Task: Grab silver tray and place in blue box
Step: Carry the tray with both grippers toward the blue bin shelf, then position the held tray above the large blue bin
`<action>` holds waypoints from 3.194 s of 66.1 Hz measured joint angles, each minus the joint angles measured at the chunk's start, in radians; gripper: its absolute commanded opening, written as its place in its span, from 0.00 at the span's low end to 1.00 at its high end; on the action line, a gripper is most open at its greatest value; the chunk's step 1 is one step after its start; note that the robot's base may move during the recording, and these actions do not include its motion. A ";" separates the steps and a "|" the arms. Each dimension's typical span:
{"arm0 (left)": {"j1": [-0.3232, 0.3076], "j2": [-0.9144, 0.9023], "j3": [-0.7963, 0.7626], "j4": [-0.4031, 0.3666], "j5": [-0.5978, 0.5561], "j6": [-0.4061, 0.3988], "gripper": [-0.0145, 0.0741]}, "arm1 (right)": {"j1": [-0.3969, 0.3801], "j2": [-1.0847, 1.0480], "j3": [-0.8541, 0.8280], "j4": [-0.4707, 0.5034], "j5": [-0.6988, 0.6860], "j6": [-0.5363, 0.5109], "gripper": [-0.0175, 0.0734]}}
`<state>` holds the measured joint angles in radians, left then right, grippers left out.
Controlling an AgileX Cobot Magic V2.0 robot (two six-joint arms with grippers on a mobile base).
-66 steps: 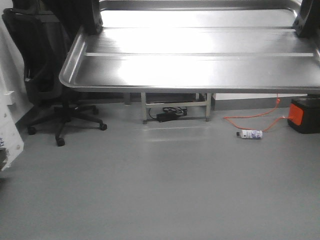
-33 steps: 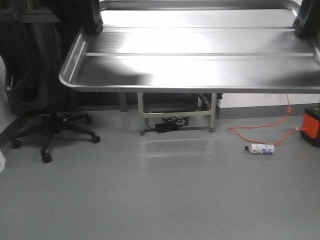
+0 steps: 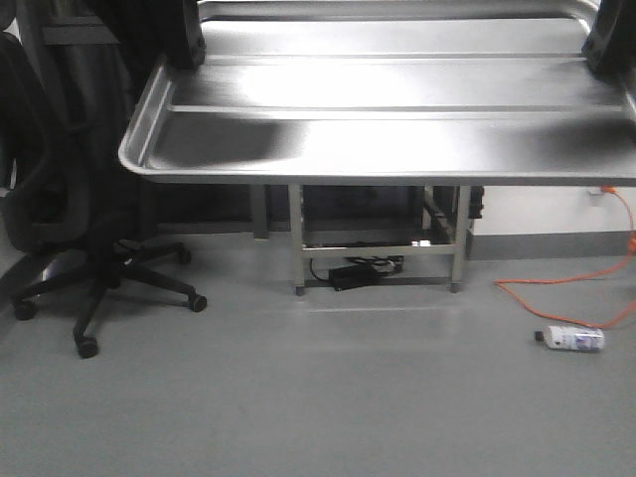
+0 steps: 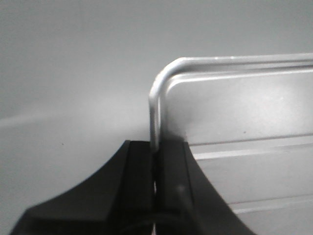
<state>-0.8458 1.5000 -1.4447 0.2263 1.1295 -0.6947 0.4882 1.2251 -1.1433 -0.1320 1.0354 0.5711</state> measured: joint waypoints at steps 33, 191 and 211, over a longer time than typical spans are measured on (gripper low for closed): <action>0.000 0.002 0.000 0.000 -0.004 0.000 0.05 | 0.000 0.000 0.000 -0.003 0.002 0.000 0.26; 0.000 0.002 0.000 0.000 -0.004 0.000 0.05 | 0.000 0.000 0.000 -0.005 0.002 0.000 0.26; 0.000 0.002 0.000 0.000 -0.004 0.000 0.05 | 0.000 0.000 0.000 -0.005 0.002 0.000 0.26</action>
<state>-0.8458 1.5018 -1.4447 0.2263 1.1256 -0.6947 0.4882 1.2251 -1.1433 -0.1367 1.0371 0.5711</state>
